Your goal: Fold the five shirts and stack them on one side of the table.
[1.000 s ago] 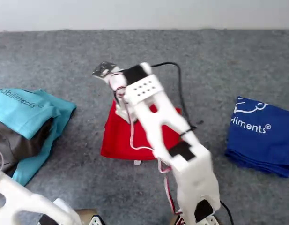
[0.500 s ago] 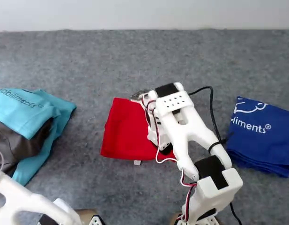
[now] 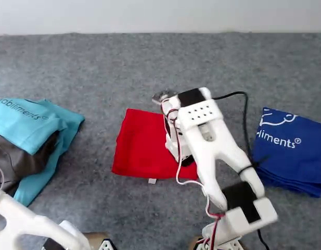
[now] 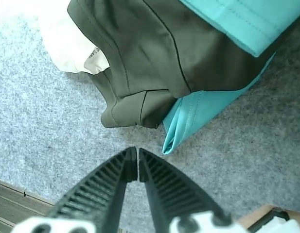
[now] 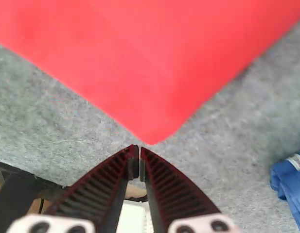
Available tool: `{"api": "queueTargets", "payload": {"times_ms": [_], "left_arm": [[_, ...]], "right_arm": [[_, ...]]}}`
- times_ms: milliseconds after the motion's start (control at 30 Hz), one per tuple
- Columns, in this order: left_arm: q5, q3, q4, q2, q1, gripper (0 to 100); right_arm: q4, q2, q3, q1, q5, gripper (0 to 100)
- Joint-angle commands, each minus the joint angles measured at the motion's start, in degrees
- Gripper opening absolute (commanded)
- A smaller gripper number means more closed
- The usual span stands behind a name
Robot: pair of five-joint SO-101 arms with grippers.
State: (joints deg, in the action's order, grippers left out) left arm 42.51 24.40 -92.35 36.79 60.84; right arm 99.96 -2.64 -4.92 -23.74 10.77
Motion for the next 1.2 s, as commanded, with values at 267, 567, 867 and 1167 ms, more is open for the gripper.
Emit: {"api": "queueTargets", "payload": {"times_ms": [267, 567, 867, 1167], "left_arm": [[0.2, -2.1, 1.8, 1.3, -0.1, 2], [0.2, -2.1, 1.8, 1.3, -0.1, 2], [0.2, -2.1, 1.8, 1.3, -0.1, 2], [0.3, -2.1, 1.8, 1.2, -0.2, 2]], "right_arm": [[-8.7, 0.0, -4.7, 1.7, -17.1, 44.3], [-21.6, -12.6, -4.5, 0.7, -17.6, 37.8], [-23.5, -20.7, -4.6, -4.0, -25.2, 35.8], [-23.2, -18.9, -4.7, -0.1, -20.6, 4.3]]}}
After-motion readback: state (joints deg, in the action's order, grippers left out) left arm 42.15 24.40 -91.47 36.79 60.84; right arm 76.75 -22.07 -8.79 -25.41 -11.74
